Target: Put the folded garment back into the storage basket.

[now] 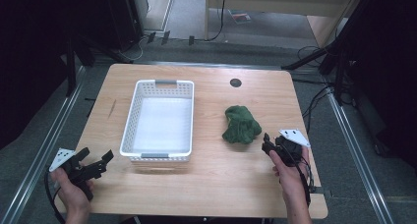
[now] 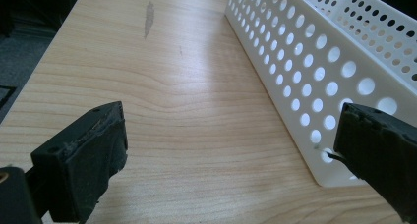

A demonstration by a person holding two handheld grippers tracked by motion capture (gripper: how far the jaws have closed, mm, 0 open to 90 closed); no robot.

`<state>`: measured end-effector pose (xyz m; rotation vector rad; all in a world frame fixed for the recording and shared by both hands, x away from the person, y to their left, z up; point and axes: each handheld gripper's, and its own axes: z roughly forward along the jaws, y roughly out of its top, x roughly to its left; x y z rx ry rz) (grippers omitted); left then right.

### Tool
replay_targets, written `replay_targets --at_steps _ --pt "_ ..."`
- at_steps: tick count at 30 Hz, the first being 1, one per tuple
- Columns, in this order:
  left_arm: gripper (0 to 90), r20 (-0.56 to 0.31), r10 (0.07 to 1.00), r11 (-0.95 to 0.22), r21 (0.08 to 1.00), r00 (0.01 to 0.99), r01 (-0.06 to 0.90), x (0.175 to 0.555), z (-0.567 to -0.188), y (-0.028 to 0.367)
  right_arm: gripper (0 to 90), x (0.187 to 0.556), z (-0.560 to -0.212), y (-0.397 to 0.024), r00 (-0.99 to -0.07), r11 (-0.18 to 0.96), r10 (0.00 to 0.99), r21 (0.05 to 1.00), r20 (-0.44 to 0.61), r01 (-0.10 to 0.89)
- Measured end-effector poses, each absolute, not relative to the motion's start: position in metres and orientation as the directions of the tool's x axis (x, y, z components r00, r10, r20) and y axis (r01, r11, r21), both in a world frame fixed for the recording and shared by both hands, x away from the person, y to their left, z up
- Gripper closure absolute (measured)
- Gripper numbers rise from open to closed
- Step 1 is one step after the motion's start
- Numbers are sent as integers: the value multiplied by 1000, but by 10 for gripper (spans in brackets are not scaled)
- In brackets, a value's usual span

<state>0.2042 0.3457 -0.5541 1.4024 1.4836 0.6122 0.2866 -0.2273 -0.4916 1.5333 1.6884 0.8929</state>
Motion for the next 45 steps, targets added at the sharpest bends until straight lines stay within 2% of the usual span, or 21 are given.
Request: replay_targets --at_steps 3,4,9,13,17,18,21,25,32,45 --pt "6 -301 944 211 863 132 459 204 -554 346 339 291 -490 -225 -69 41 998 828 -3 559" --pt "5 -301 944 211 863 133 458 204 -554 346 289 294 -487 -223 -75 0 996 830 50 558" --pt "5 -302 944 211 863 135 459 204 -554 346 206 300 -482 -216 -125 -19 986 823 108 568" --pt "5 -303 943 212 863 135 459 204 -554 346 136 310 -478 -204 -135 -3 986 817 99 577" --pt "5 -304 943 212 863 136 459 205 -554 346 109 316 -475 -197 -120 -17 987 817 105 577" --pt "5 -303 943 210 863 137 460 205 -554 347 57 319 -473 -194 -171 -12 976 819 133 573" --pt "5 -305 942 213 862 136 460 205 -554 347 0 326 -472 -186 -178 12 977 808 116 589" --pt "5 -307 942 215 862 136 459 205 -554 347 0 334 -474 -178 -154 31 985 804 76 593" --pt "5 -310 941 218 862 135 458 205 -554 347 0 355 -479 -168 -145 7 984 776 108 631" --pt "5 -307 941 213 862 140 459 205 -554 347 0 388 -496 -148 -91 -7 991 711 100 703"
